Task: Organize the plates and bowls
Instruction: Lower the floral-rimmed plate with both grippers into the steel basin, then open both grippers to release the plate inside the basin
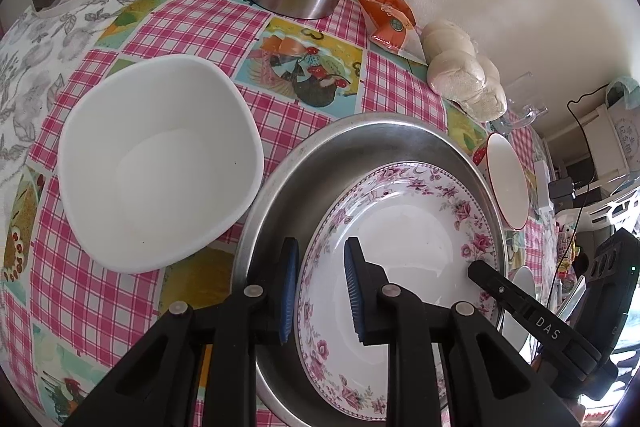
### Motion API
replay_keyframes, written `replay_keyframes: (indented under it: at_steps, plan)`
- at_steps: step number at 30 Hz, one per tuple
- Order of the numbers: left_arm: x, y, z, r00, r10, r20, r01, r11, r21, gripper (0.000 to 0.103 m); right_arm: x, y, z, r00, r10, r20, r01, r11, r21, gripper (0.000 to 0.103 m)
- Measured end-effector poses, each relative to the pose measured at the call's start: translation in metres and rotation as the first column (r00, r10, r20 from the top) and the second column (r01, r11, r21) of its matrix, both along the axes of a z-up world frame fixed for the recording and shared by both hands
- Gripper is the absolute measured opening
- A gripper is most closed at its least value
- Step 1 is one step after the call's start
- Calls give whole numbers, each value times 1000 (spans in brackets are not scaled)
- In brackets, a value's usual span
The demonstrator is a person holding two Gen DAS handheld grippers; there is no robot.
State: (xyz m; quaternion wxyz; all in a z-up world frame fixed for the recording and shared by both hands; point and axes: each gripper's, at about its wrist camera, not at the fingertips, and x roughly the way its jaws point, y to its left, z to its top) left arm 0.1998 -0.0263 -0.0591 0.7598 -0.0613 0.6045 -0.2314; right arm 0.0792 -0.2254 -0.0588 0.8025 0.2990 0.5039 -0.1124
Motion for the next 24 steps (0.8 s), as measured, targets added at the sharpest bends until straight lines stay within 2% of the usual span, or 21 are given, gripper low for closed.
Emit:
replay_keyframes:
  at_steps: [8,15,16,17,18,20,22,24]
  plan:
    - [-3,-3,13,999,-8,36,7,999,31,24,-4,-6,15,999,-19,40,20,999,-48,19]
    - [-12,-8,40,994,-34,108,31,999,30,25,-8,-9,40,997,-25,79,31,996,-81,19]
    - [-13,-10,44,992,-41,122,37,999,40,27,-9,-9,44,996,-24,83,31,995,-91,24]
    - [-15,-12,47,990,-47,134,41,998,51,34,-9,-7,49,996,-20,87,29,994,-102,28]
    - [-16,-13,50,988,-52,145,44,997,61,40,-9,-6,54,996,-15,89,25,993,-114,36]
    - [-19,-15,55,985,-58,164,46,996,78,43,-11,-3,63,995,-5,100,19,990,-139,47]
    - [-21,-15,60,983,-58,176,43,995,90,50,-13,-1,73,993,2,116,16,987,-160,64]
    - [-22,-16,63,980,-58,189,39,994,104,58,-15,2,83,991,11,130,13,983,-182,70]
